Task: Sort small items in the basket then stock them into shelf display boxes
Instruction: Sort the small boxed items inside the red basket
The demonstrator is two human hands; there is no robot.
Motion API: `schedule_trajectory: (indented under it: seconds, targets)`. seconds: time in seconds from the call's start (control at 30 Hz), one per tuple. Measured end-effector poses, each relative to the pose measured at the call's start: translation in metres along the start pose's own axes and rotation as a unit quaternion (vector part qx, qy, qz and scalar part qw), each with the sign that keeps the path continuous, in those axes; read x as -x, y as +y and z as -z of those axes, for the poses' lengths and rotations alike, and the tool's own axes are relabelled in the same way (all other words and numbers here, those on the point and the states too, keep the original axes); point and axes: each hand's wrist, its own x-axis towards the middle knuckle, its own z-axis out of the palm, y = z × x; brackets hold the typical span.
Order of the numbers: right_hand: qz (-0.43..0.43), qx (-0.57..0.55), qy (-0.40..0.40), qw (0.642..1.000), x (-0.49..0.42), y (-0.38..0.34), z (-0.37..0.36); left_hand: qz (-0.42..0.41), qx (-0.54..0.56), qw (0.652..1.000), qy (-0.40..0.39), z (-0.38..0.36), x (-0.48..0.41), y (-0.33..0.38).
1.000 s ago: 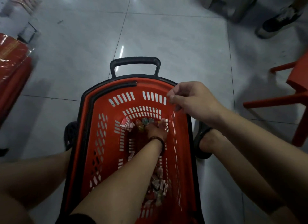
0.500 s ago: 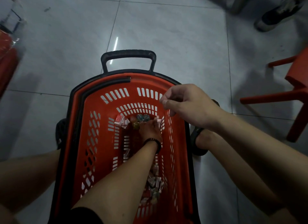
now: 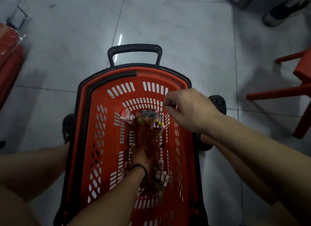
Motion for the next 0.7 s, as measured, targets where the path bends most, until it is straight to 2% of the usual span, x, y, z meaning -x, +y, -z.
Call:
schedule_trajectory:
  seconds: [0.07,0.13,0.2,0.3,0.33,0.43,0.53,0.7]
  targets:
    - [0.039,0.06,0.031,0.997,0.005,-0.002,-0.009,0.013,-0.085,0.996,-0.016,-0.011,0.005,-0.017]
    - [0.068,0.094,0.058,0.992,0.01,-0.002,-0.018,-0.004,-0.144,0.99,0.008,-0.018,0.012,-0.024]
    - [0.082,0.109,0.085,0.987,0.013,-0.001,-0.028,-0.039,-0.151,0.987,0.032,-0.018,0.019,-0.021]
    - [0.039,0.109,0.115,0.987,0.013,-0.001,-0.039,-0.038,-0.057,0.998,0.014,-0.011,0.017,-0.011]
    - [0.013,0.105,0.123,0.987,0.011,-0.001,-0.041,-0.069,-0.066,0.995,0.002,-0.011,0.008,-0.009]
    - [-0.015,0.111,0.121,0.986,0.009,-0.001,-0.044,-0.185,-0.214,0.958,-0.043,-0.015,-0.014,-0.004]
    - [-0.009,0.127,0.116,0.985,0.007,-0.002,-0.044,-0.157,-0.234,0.951,-0.131,-0.011,-0.013,0.007]
    - [-0.015,0.133,0.131,0.982,0.006,-0.002,-0.048,-0.183,-0.314,0.921,-0.141,-0.012,0.002,0.012]
